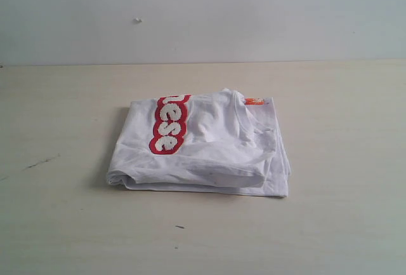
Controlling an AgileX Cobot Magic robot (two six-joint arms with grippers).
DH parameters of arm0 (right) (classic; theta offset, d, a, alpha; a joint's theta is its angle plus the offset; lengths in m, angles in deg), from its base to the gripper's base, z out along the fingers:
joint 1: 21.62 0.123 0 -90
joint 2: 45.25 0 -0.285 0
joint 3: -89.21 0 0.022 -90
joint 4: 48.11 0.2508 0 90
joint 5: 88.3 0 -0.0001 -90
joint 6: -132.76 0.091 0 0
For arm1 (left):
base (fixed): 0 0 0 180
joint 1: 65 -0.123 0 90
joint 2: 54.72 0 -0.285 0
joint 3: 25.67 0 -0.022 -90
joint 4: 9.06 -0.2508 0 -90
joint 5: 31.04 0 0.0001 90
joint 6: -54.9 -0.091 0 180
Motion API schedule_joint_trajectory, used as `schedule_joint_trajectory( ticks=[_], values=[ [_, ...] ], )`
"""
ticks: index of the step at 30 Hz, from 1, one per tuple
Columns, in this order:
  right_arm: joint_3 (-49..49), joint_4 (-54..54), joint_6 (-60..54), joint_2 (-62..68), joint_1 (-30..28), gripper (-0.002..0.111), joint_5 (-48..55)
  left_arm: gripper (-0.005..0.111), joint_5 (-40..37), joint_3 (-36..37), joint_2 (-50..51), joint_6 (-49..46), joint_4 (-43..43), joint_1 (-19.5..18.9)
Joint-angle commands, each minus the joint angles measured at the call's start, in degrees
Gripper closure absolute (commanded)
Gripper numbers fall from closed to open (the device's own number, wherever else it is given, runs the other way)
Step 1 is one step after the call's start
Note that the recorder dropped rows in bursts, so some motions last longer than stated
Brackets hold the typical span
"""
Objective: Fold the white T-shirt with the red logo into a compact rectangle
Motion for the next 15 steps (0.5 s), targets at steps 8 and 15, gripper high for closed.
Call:
schedule_joint_trajectory(
  ticks=[8, 15],
  values=[
    [0.29, -0.22, -0.38, -0.39, 2.94, 0.108, -0.62, 0.107, 0.44, -0.02, -0.37, -0.16, 0.31, -0.16],
    [0.29, -0.22, -0.38, -0.39, 2.94, 0.108, -0.62, 0.107, 0.44, -0.02, -0.37, -0.16, 0.31, -0.16]
  ],
)
